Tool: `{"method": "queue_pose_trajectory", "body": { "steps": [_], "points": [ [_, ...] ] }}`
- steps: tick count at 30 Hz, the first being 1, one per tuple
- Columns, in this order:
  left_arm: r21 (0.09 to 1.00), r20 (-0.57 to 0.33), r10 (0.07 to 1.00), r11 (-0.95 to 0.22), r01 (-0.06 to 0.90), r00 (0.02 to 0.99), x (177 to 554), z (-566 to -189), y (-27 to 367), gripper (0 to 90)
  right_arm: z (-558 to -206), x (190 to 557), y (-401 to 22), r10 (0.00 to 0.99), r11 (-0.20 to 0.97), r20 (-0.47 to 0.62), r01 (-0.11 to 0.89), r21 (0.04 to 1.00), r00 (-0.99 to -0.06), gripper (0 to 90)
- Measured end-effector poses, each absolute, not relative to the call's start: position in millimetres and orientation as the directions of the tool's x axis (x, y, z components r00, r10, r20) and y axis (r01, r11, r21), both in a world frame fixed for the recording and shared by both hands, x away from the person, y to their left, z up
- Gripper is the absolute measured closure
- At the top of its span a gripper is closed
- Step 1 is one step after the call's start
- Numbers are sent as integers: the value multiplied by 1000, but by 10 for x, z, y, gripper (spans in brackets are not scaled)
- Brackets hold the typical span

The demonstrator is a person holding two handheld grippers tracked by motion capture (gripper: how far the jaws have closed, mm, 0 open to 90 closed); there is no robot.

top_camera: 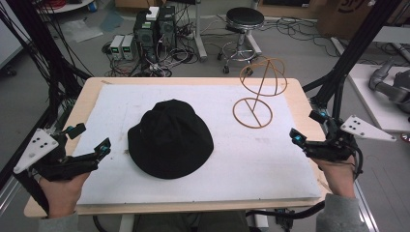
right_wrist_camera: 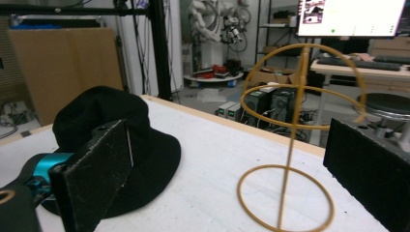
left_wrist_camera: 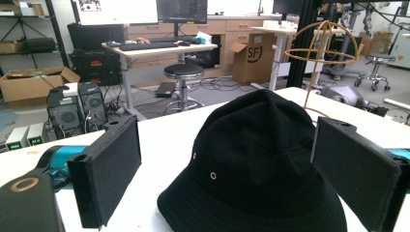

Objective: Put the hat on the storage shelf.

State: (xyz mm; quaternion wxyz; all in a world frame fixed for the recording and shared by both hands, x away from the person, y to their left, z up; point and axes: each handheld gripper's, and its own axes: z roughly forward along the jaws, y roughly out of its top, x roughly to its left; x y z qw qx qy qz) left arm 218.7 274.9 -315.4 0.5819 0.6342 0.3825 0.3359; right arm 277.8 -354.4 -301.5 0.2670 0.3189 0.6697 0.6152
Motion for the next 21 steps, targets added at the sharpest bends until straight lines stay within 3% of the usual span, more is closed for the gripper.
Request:
{"method": "queue_pose_trajectory", "body": {
  "steps": [21],
  "points": [
    [990, -5, 888, -59, 126, 459, 1990, -3245, 2762, 109, -3080, 3164, -2650, 651, 143, -12, 106, 984, -759, 30]
  ]
}}
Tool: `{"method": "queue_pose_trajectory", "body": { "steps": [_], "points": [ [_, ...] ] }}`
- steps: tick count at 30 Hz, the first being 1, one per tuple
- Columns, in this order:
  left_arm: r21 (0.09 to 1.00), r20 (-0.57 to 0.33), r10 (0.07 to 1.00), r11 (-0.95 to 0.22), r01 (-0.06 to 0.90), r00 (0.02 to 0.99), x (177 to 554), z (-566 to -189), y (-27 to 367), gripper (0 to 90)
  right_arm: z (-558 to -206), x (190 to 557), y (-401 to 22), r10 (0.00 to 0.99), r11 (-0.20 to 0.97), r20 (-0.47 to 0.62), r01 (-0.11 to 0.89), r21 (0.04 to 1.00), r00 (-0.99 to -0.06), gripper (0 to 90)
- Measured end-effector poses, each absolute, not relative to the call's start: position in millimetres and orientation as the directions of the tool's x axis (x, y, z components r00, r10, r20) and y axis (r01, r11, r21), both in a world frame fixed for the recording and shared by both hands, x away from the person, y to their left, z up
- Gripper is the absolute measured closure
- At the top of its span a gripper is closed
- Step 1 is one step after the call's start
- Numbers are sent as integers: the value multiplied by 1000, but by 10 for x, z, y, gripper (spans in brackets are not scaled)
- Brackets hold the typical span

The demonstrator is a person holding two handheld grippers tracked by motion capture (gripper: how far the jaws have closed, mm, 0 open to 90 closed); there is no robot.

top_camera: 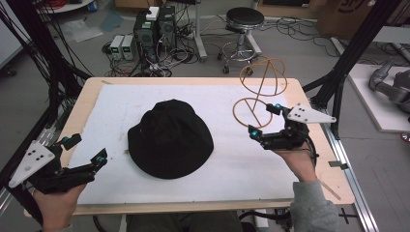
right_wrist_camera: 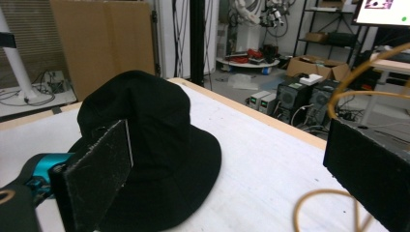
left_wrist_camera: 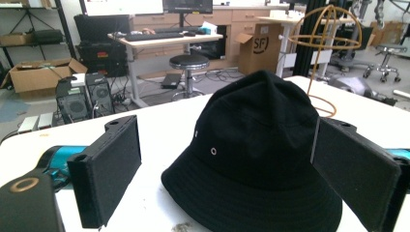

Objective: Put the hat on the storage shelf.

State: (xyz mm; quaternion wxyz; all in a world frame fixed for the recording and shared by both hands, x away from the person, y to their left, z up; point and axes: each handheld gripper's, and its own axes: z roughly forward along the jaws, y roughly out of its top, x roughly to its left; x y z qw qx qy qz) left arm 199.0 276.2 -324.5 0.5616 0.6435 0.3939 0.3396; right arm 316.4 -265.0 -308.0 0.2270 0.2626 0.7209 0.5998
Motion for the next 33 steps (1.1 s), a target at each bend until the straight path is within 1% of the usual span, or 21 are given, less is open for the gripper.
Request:
{"method": "queue_pose_trajectory", "body": {
  "steps": [11, 25, 33],
  "points": [
    [989, 14, 887, -82, 127, 462, 1973, -3261, 2719, 109, -3190, 3436, -2142, 581, 199, -6, 135, 971, -814, 30],
    [988, 15, 895, -82, 131, 447, 1874, -3271, 2768, 109, -3188, 3802, -1606, 504, 192, 55, 175, 966, -862, 30],
    [986, 16, 904, -85, 142, 427, 1800, -3298, 2813, 110, -3235, 3931, -1229, 465, 205, 62, 176, 963, -883, 30]
  ]
}}
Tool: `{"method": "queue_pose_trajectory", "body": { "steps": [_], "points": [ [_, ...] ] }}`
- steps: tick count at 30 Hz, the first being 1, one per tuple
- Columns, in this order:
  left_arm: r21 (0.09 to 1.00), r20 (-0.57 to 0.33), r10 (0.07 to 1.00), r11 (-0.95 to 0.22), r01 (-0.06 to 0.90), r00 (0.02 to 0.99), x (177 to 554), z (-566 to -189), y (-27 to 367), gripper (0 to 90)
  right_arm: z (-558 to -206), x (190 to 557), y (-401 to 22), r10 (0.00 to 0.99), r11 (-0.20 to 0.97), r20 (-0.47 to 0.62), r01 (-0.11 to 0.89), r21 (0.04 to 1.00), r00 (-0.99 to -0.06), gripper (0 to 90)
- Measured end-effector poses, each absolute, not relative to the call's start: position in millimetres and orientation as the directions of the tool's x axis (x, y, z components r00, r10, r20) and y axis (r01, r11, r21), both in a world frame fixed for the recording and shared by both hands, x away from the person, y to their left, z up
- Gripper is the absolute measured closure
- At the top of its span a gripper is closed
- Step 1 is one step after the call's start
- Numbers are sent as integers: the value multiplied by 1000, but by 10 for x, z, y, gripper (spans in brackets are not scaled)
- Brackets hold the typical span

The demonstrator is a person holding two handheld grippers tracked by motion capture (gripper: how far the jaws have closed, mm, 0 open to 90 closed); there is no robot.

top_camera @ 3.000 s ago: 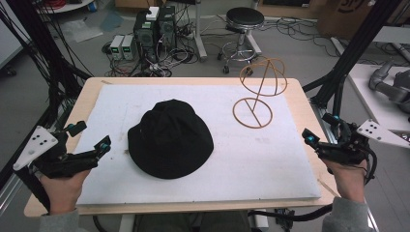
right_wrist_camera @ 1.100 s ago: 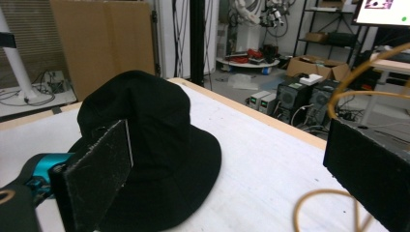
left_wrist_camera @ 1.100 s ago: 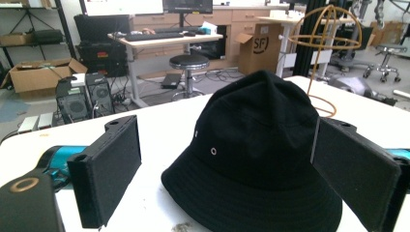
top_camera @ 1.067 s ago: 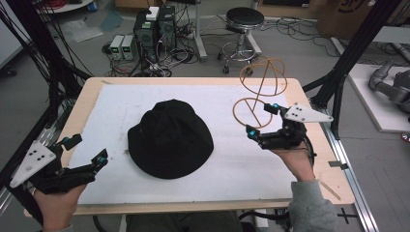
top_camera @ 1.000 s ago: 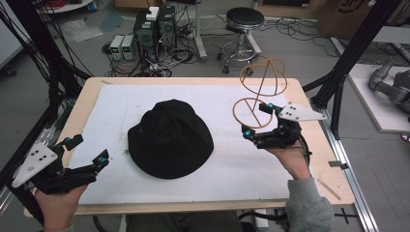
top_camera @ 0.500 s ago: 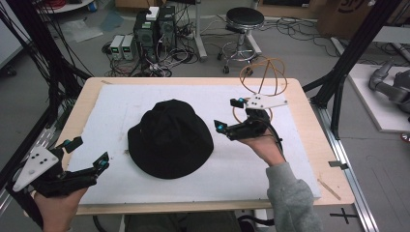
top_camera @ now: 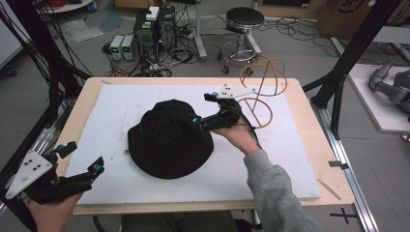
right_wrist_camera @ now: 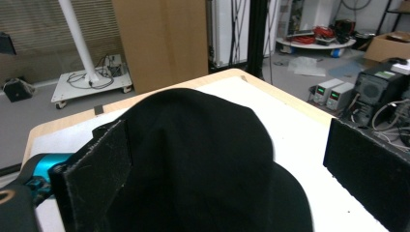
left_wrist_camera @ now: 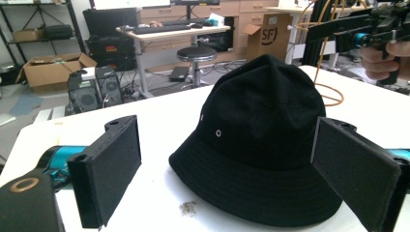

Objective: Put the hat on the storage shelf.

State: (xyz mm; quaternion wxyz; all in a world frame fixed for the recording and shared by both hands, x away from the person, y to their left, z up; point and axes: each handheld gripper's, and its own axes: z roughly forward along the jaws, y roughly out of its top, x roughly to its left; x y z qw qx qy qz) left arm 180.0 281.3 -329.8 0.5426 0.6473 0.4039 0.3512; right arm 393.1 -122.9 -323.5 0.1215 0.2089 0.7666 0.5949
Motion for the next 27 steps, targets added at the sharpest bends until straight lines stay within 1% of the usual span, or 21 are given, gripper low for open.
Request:
{"method": "queue_pose_trajectory", "body": {
  "steps": [1, 6, 13, 20, 21, 23, 25, 27],
  "points": [
    [986, 16, 906, -84, 143, 424, 1785, -3301, 2821, 109, -3242, 3948, -1180, 458, 209, 46, 158, 965, -888, 30],
    [986, 21, 910, -88, 143, 414, 1725, -3302, 2849, 109, -3245, 3988, -961, 426, 214, 38, 141, 967, -904, 30],
    [985, 20, 916, -87, 148, 401, 1656, -3312, 2887, 109, -3278, 4033, -715, 413, 213, 44, 143, 966, -910, 30],
    [984, 20, 916, -88, 153, 400, 1650, -3322, 2883, 109, -3330, 4071, -553, 384, 260, 11, 120, 958, -923, 49],
    [984, 20, 916, -89, 153, 400, 1651, -3323, 2883, 109, -3339, 4077, -523, 387, 278, -5, 112, 954, -922, 63],
    [984, 21, 915, -90, 154, 402, 1656, -3326, 2882, 110, -3355, 4092, -489, 370, 299, -10, 109, 948, -929, 147],
    [984, 19, 916, -87, 153, 401, 1659, -3327, 2878, 109, -3372, 4100, -467, 361, 310, -20, 100, 945, -932, 162],
    [984, 20, 915, -89, 152, 403, 1662, -3326, 2877, 109, -3384, 4111, -459, 349, 319, -7, 111, 941, -937, 206]
  ]
}}
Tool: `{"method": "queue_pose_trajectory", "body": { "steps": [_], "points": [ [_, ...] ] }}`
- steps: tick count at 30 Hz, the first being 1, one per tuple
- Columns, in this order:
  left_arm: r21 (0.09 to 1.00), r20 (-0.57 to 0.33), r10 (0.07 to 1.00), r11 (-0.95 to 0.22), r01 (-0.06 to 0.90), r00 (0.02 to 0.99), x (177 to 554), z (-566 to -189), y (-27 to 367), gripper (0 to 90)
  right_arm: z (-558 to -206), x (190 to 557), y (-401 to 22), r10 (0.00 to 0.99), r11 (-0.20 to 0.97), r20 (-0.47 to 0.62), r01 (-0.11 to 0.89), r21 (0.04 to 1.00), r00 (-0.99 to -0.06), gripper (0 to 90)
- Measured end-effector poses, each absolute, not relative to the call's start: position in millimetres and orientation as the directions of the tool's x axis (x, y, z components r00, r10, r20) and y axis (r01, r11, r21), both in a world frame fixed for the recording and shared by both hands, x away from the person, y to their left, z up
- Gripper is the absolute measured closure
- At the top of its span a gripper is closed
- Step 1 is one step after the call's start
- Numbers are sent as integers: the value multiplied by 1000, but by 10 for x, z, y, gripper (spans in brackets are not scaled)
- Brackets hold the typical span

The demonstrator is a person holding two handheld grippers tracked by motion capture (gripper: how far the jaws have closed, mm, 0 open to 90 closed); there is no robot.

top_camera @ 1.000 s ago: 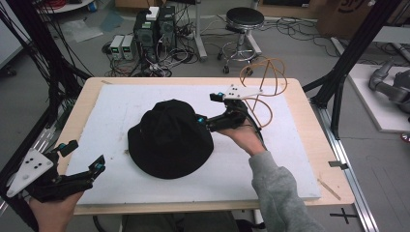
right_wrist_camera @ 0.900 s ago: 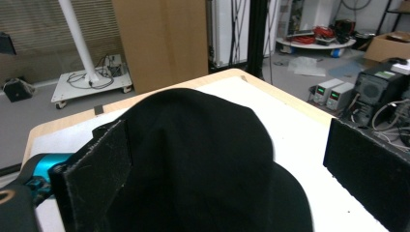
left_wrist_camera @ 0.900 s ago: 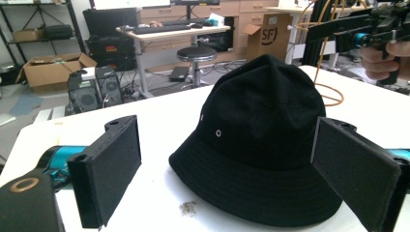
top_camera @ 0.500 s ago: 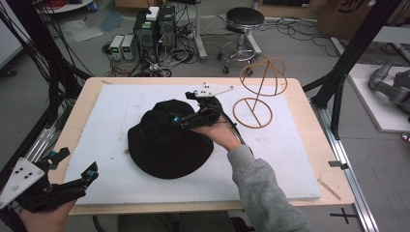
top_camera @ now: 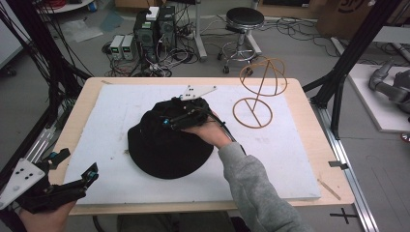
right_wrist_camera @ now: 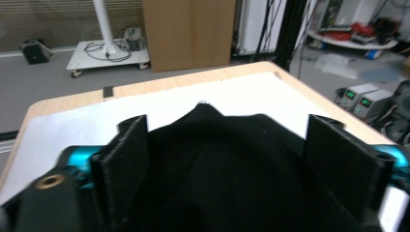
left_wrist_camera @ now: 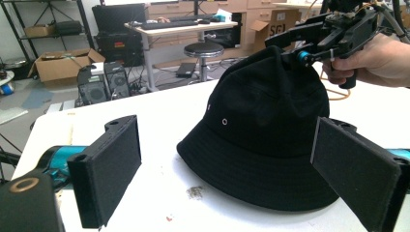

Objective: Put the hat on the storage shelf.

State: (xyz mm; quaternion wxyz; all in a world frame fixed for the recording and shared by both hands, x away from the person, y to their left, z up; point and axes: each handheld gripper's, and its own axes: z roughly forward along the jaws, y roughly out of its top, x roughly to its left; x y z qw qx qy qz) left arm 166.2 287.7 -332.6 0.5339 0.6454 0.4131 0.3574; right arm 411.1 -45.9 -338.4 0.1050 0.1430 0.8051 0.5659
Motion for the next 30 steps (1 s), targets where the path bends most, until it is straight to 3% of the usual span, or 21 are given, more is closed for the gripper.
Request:
{"method": "queue_pose_trajectory", "body": {
  "steps": [13, 19, 30],
  "points": [
    [984, 18, 912, -89, 155, 411, 1702, -3332, 2860, 109, -3373, 4063, -458, 331, 416, -39, 109, 903, -943, 740],
    [984, 16, 913, -85, 153, 408, 1699, -3329, 2874, 110, -3350, 4016, -439, 302, 429, -69, 70, 901, -951, 828],
    [985, 15, 911, -86, 152, 412, 1715, -3323, 2860, 109, -3216, 3949, -584, 294, 397, -60, 65, 915, -954, 845]
  ]
}}
